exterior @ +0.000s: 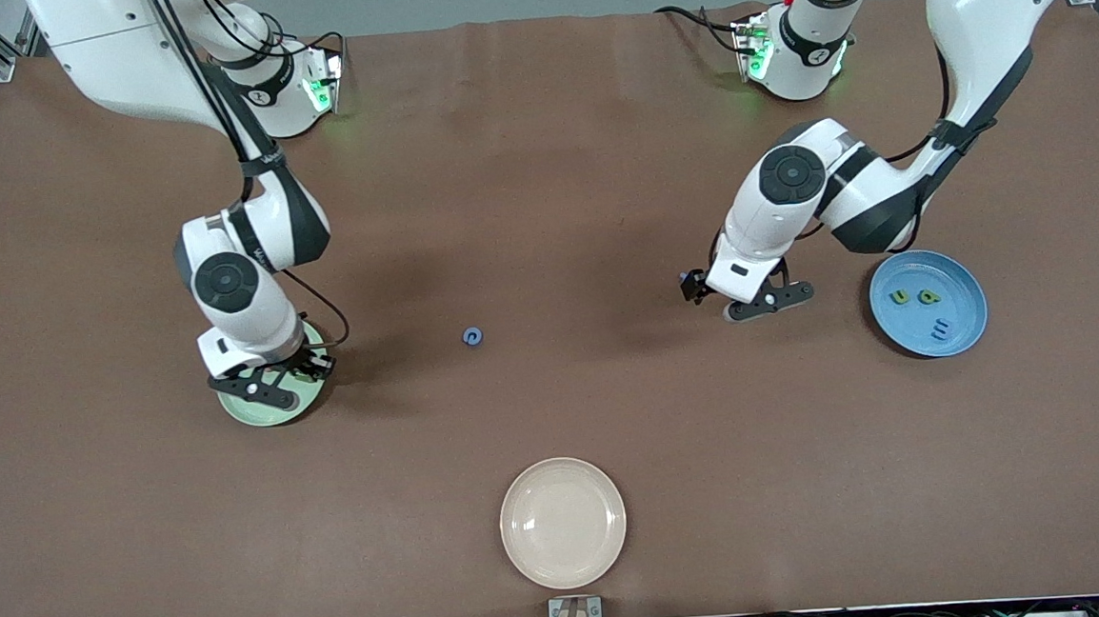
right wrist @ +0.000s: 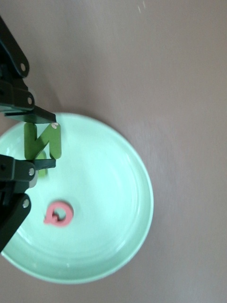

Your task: Sort upper and lower case letters into plates

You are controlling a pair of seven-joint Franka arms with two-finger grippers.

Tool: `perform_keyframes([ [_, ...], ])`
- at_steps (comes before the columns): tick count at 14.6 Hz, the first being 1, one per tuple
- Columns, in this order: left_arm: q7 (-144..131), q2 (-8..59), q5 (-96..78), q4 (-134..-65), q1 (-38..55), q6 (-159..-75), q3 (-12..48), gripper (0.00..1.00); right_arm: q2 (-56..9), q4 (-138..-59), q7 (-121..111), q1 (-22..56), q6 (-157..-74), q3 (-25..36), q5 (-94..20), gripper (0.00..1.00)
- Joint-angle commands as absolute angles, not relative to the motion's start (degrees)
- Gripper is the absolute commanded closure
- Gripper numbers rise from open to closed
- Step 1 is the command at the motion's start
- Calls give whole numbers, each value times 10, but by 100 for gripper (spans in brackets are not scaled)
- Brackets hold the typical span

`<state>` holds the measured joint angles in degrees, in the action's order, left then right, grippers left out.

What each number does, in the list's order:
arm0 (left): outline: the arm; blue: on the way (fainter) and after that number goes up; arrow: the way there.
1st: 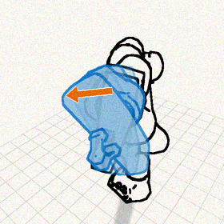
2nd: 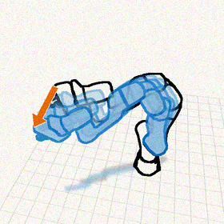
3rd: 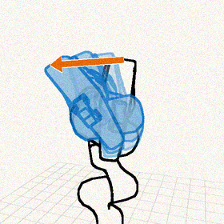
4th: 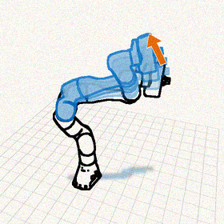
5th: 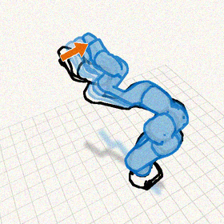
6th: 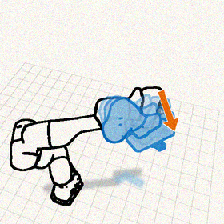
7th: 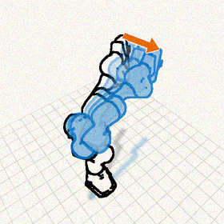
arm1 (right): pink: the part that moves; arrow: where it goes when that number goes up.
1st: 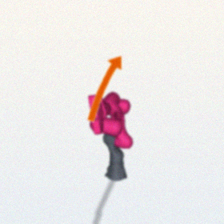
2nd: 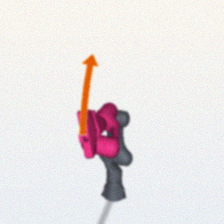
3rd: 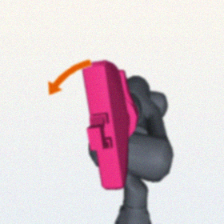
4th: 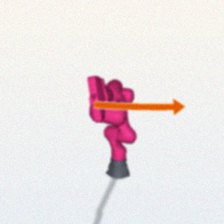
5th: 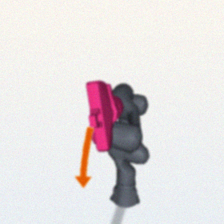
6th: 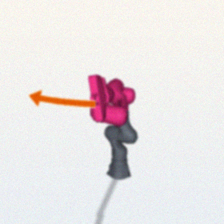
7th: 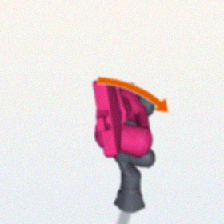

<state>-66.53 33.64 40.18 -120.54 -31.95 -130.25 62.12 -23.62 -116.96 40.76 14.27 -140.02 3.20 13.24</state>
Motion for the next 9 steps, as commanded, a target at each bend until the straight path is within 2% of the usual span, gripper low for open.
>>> perform_keyframes([
  [1, -673, 348, 417, -1207, -269, -1332, 574, 0, -222, -1186, 389, 113, -1399, 20, 115, 100],
  [3, -673, 358, 423, -1208, -236, -1342, 545, 1, -226, -1179, 381, 94, -1400, 20, 113, 100],
  [6, -693, 380, 426, -1208, -225, -1342, 541, 6, -240, -1170, 381, 93, -1407, 20, 107, 100],
  [9, -693, 386, 430, -1217, -221, -1342, 540, 17, -266, -1163, 382, 98, -1446, 20, 79, 100],
])
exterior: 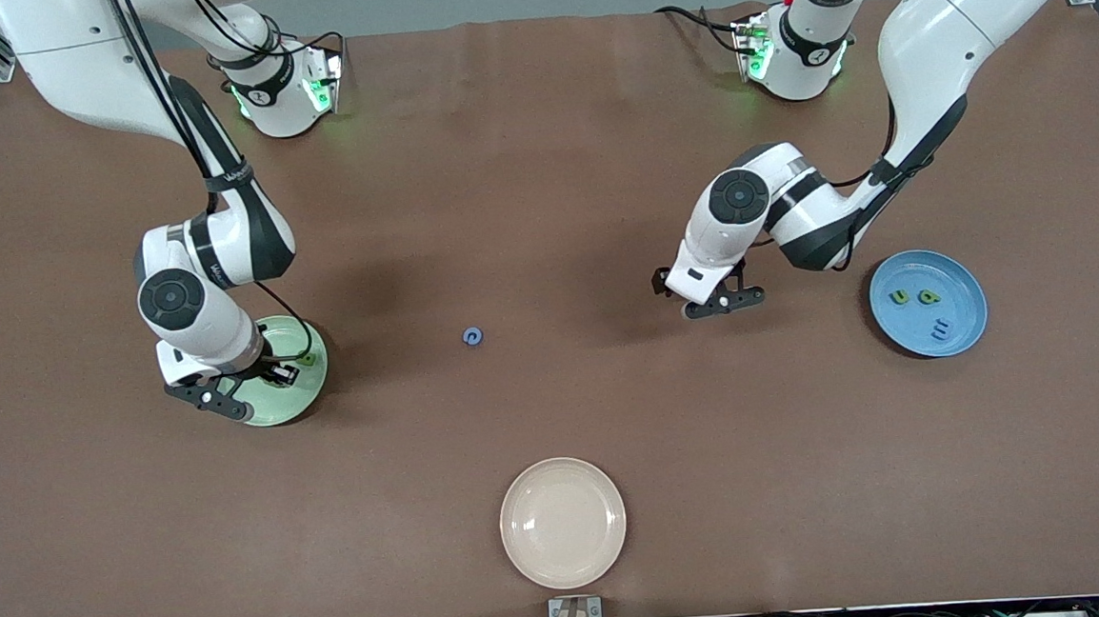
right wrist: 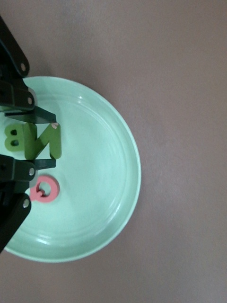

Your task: Sort upper and lower case letters into plates

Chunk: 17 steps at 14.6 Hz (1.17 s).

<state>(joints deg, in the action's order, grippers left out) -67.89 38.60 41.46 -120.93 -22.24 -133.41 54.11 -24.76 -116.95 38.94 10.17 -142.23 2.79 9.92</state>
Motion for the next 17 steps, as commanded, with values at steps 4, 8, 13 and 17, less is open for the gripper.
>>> perform_keyframes([
  [4, -693, 402, 446, -1224, -221, -1342, 538, 28, -275, -1158, 382, 99, -1448, 21, 76, 99],
  [8, -693, 409, 446, -1224, -217, -1342, 533, 36, -274, -1158, 376, 99, -1442, 21, 80, 51],
  [13, -693, 413, 446, -1224, -200, -1342, 515, 38, -244, -1143, 372, 98, -1378, 19, 76, 0],
  [17, -693, 413, 446, -1223, -200, -1342, 515, 56, -228, -1104, 402, 106, -1296, -9, -40, 0],
])
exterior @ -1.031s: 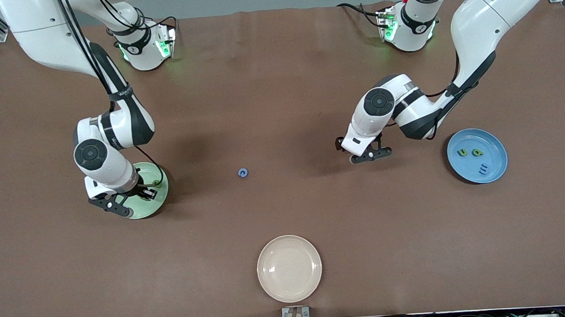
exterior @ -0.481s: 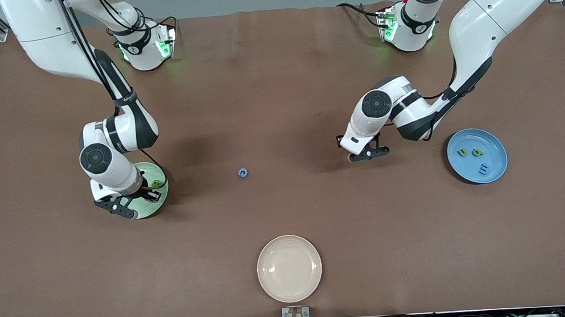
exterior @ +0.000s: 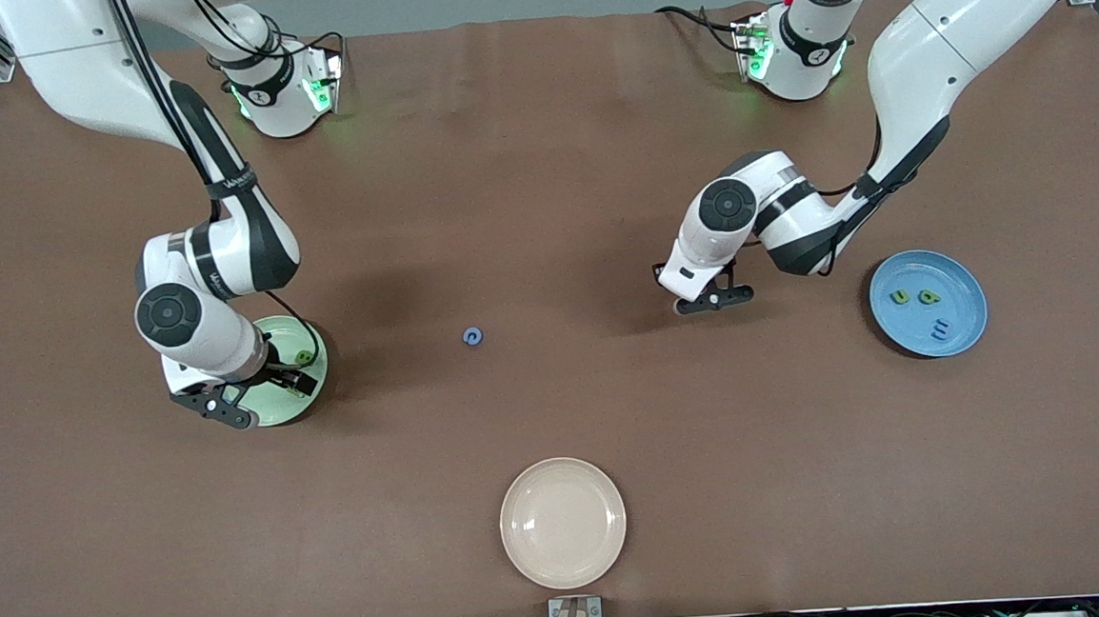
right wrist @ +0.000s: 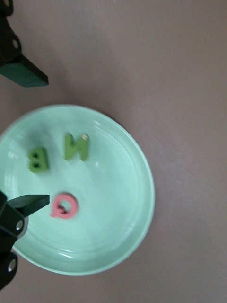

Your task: Sort upper and lower case letters into plates

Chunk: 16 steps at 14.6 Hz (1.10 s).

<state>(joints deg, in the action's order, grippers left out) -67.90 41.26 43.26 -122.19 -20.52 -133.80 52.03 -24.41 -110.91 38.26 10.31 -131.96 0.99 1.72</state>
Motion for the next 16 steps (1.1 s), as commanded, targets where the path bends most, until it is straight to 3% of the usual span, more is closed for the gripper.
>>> perform_keyframes([
  [1, -693, 414, 446, -1224, -200, -1342, 515, 62, -227, -1104, 431, 118, -1297, -13, -65, 0],
  [6, -691, 411, 446, -1223, -193, -1337, 514, 88, -234, -1107, 642, 228, -1352, -13, -70, 0],
  [11, -636, 359, 446, -1216, -212, -1300, 517, 95, -274, -1107, 811, 298, -1432, -13, -73, 0],
  [16, -466, 316, 446, -1218, -334, -1293, 555, 97, -315, -1095, 843, 314, -1434, -13, -103, 0],
])
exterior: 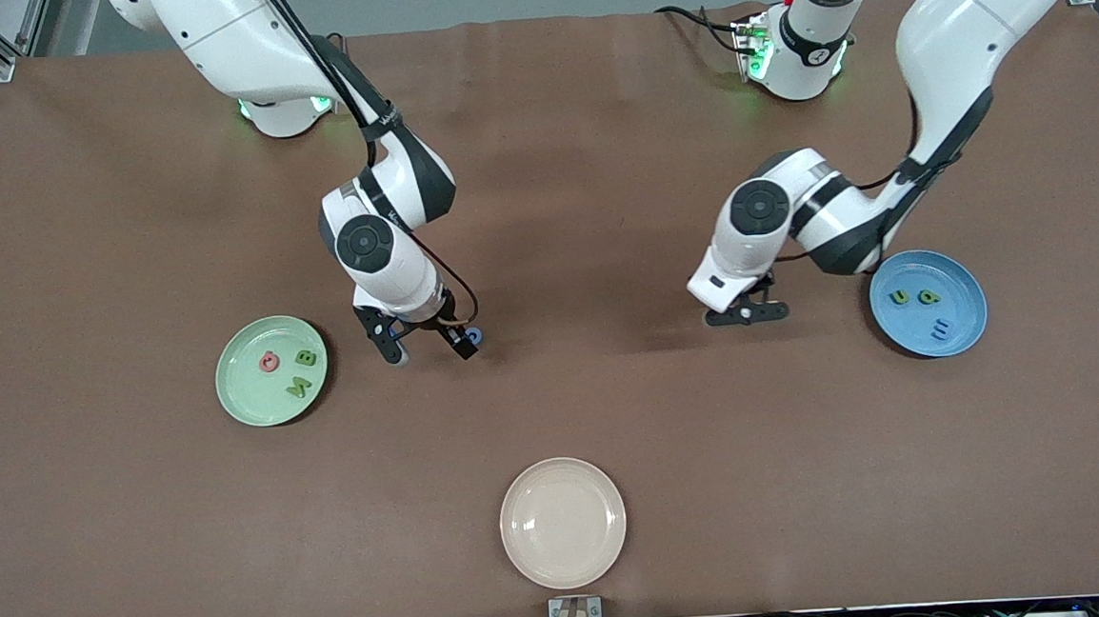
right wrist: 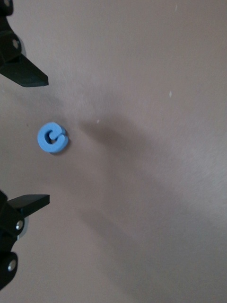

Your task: Sort upper and lower case letters into plates

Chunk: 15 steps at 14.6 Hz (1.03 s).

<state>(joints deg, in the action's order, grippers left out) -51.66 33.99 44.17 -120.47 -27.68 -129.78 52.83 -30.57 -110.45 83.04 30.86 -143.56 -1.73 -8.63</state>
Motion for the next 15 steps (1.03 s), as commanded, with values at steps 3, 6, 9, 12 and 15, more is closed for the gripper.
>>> perform_keyframes([
  [3, -377, 316, 446, -1235, -429, -1293, 585, 97, -365, -1035, 892, 319, -1404, -13, -104, 0],
  [6, -300, 315, 455, -1260, -514, -1296, 600, 97, -383, -1013, 904, 323, -1386, -12, -98, 0],
  [9, -217, 315, 483, -1278, -588, -1301, 603, 97, -386, -1014, 904, 333, -1387, -10, -95, 6],
  [12, -129, 316, 483, -1278, -638, -1301, 603, 97, -384, -1019, 906, 344, -1387, -4, -82, 12],
  [15, -87, 321, 505, -1266, -651, -1300, 593, 97, -383, -1019, 918, 359, -1387, 10, -62, 17],
])
